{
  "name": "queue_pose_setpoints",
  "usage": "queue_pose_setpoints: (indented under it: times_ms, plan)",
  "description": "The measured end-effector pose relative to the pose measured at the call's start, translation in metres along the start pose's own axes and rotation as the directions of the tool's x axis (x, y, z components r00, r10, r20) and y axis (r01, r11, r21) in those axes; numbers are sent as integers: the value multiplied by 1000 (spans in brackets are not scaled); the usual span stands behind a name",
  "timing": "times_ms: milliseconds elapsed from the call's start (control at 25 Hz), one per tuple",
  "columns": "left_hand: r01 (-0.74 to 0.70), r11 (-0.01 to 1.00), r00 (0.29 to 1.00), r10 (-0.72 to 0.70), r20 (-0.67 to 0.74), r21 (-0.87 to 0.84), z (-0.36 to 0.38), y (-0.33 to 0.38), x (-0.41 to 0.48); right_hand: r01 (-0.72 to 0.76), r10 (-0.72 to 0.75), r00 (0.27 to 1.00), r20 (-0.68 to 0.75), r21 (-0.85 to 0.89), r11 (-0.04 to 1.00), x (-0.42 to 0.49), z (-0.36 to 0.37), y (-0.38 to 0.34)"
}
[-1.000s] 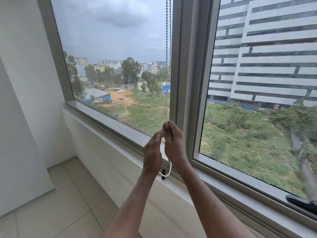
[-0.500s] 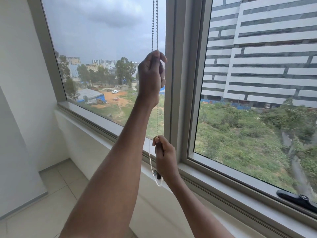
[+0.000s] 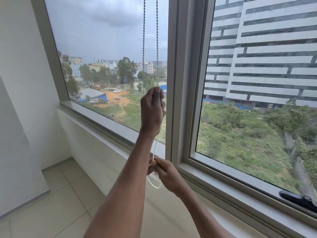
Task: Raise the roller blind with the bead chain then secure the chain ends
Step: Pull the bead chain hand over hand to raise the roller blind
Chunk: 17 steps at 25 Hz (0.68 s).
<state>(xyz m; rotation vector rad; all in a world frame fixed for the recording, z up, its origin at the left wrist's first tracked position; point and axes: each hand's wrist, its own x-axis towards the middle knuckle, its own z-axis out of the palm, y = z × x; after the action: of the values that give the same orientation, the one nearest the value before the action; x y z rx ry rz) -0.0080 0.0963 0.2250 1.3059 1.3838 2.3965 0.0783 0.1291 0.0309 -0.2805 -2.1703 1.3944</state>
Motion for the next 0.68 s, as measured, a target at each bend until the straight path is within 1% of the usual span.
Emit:
queue_pose_setpoints:
  times_ms: [40,80,120,200,240,280,360,440,480,560,680]
  plan:
    - [14,1000,1000,-14,6,10,-4,-6,-5,-32,33,999,22,-43,999,2,-6,1]
    - [29,999,1000,-29,12,21,-9,-13,-11,-59,59,998,4,-72,996,6,-13,1]
    - [41,999,999,-41,15,36,-13,-21,-17,-75,70,996,-55,-101,992,13,-21,-3]
    - [57,995,998,-58,15,84,-22,-37,-32,-44,13,972,-234,-128,991,30,-39,-26]
    - [69,991,997,-71,12,115,-25,-44,-40,-2,-37,951,-306,-128,992,39,-46,-44]
    - [93,986,995,-95,7,137,-26,-51,-47,48,-83,935,-345,-110,993,50,-52,-65]
    - [158,980,987,-160,6,122,-26,-61,-59,158,-155,929,-336,-18,987,73,-57,-110]
    - [172,980,984,-174,21,99,-23,-62,-64,269,-239,924,-297,62,961,95,-58,-151]
    - [168,981,985,-171,23,99,-23,-61,-64,304,-273,918,-287,68,950,104,-59,-169]
    - [165,980,986,-168,14,112,-24,-60,-63,319,-292,907,-305,41,947,117,-60,-190]
    - [177,979,983,-181,33,98,-28,-58,-64,333,-311,869,-386,-11,943,120,-53,-187]
